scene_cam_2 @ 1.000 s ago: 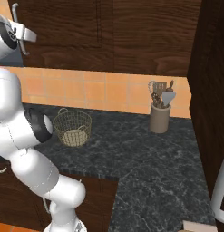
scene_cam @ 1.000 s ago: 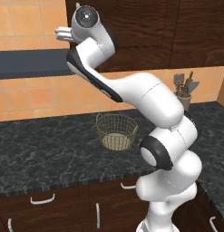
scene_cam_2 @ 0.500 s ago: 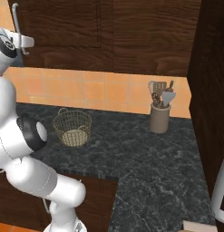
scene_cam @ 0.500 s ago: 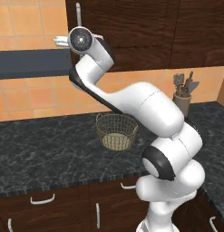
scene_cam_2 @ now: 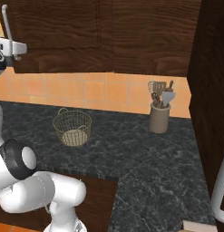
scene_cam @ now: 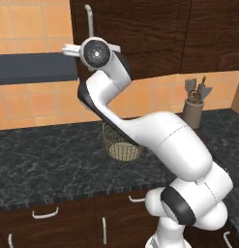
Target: Open the cabinet, pick up the bread from the cabinet and place it in the basket. Then move the basket to the dining counter.
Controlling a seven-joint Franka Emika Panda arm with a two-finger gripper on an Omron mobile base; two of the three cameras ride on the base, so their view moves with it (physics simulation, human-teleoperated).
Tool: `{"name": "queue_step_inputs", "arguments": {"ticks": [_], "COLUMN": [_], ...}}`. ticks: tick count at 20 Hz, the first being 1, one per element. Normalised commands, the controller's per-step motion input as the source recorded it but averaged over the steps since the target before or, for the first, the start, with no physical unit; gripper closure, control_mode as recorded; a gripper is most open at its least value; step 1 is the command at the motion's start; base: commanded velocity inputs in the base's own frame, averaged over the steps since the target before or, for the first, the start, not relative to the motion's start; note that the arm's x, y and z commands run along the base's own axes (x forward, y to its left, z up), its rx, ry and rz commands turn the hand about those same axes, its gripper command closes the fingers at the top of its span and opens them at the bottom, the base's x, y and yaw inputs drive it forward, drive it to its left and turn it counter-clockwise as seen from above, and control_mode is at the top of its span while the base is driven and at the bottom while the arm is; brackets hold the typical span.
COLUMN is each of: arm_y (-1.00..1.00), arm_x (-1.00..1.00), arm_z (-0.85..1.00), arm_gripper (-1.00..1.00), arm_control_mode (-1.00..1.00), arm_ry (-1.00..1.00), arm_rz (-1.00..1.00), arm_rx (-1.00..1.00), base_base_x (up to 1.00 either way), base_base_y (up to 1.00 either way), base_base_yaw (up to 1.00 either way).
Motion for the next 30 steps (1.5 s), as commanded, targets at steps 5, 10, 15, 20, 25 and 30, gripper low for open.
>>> {"name": "queue_step_inputs", "arguments": {"ticks": [5,10,15,20,25,30], "arm_y": [-0.15,-0.31,-0.45,-0.57,-0.58,-0.18], "arm_x": [-1.00,-1.00,-1.00,-1.00,-1.00,-1.00], "arm_z": [0.18,0.29,0.24,0.29,0.26,0.05], "arm_gripper": [1.00,1.00,1.00,1.00,1.00,-1.00], "arm_control_mode": [-1.00,-1.00,-1.00,-1.00,-1.00,-1.00], "arm_ry": [0.00,0.00,0.00,0.00,0.00,0.14], "arm_rz": [0.00,0.03,0.06,0.06,0.07,0.04], "arm_rx": [0.01,0.01,0.00,0.02,0.03,0.05], "base_base_x": [0.00,0.00,0.00,0.00,0.00,0.00], "base_base_y": [0.00,0.00,0.00,0.00,0.00,0.00], "base_base_yaw": [0.00,0.00,0.00,0.00,0.00,0.00]}}
